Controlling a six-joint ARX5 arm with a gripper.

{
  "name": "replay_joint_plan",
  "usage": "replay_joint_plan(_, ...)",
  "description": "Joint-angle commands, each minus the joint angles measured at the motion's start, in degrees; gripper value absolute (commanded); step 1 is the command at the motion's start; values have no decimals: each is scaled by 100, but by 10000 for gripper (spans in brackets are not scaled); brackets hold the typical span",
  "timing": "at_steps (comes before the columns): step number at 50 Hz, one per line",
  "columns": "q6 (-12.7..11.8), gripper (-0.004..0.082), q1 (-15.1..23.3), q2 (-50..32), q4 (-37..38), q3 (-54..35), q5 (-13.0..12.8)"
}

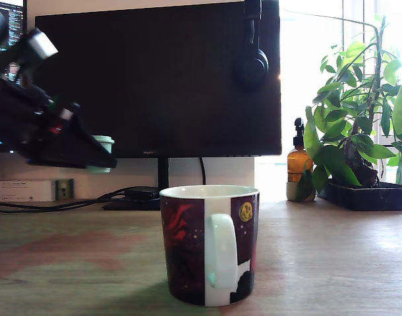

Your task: Pick up the coffee capsules from the table one by one and drop them inside the nearest coffee cup

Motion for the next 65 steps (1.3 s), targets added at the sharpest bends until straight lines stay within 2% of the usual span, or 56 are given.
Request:
replay_joint_plan(1, -109, 215, -63, -243, -103, -125, 4)
replay_joint_plan(16, -111, 215, -452, -1069, -1016, -173, 0)
replay_joint_plan(27, -111, 215, -837, -1473, -1478, -192, -155)
replay_joint_plan(50, -166, 215, -1805, -1775, -1884, -197, -389)
replay_joint_plan(51, -238, 215, -1838, -1775, -1893, -197, -393)
replay_joint_plan(65, -240, 215, -2162, -1775, -1912, -197, -457)
